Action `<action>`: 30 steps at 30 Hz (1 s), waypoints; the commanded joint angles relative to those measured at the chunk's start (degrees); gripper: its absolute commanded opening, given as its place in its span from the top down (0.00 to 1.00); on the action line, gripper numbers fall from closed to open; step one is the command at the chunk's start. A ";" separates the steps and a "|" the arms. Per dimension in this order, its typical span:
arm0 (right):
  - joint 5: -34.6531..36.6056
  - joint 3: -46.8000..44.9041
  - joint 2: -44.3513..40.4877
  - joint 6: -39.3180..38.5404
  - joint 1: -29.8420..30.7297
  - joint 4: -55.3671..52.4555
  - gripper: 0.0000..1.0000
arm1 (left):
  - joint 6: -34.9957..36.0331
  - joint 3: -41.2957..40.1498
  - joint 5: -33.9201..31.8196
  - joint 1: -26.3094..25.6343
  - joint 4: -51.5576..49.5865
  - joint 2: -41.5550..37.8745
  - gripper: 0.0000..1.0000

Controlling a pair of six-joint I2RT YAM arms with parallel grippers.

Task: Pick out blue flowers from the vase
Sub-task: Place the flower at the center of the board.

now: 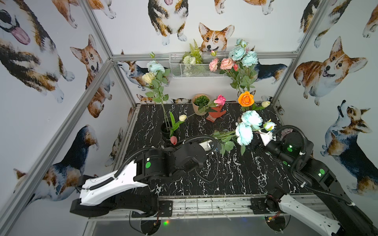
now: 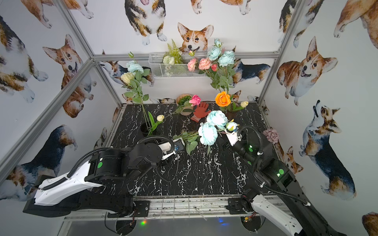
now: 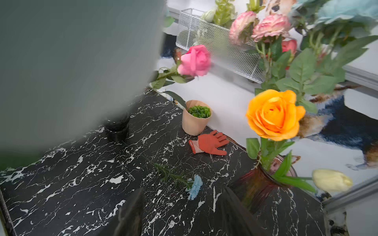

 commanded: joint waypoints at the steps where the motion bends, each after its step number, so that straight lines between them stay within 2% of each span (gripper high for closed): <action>1: -1.32 -0.24 -1.10 5.30 -3.54 -2.71 0.38 | -7.59 -4.78 6.38 2.33 4.07 -1.75 1.00; 5: 2.97 0.41 -1.39 7.19 -5.45 -4.17 0.38 | -10.26 -11.01 12.34 5.77 8.20 -1.33 1.00; 8: 7.45 1.58 -1.30 7.85 -6.08 -5.22 0.38 | -11.59 -17.74 18.27 9.60 15.09 -1.17 1.00; 15: 8.58 2.34 -1.71 8.37 -6.70 -5.98 0.38 | -12.12 -27.65 27.70 16.50 28.24 4.44 1.00; 20: 7.78 1.52 -1.18 8.11 -6.76 -5.25 0.38 | -10.73 -29.41 31.87 18.09 34.46 11.40 1.00; 30: 5.66 0.13 2.08 7.52 -7.13 -3.46 0.38 | -6.02 -26.69 38.76 21.99 41.40 25.68 1.00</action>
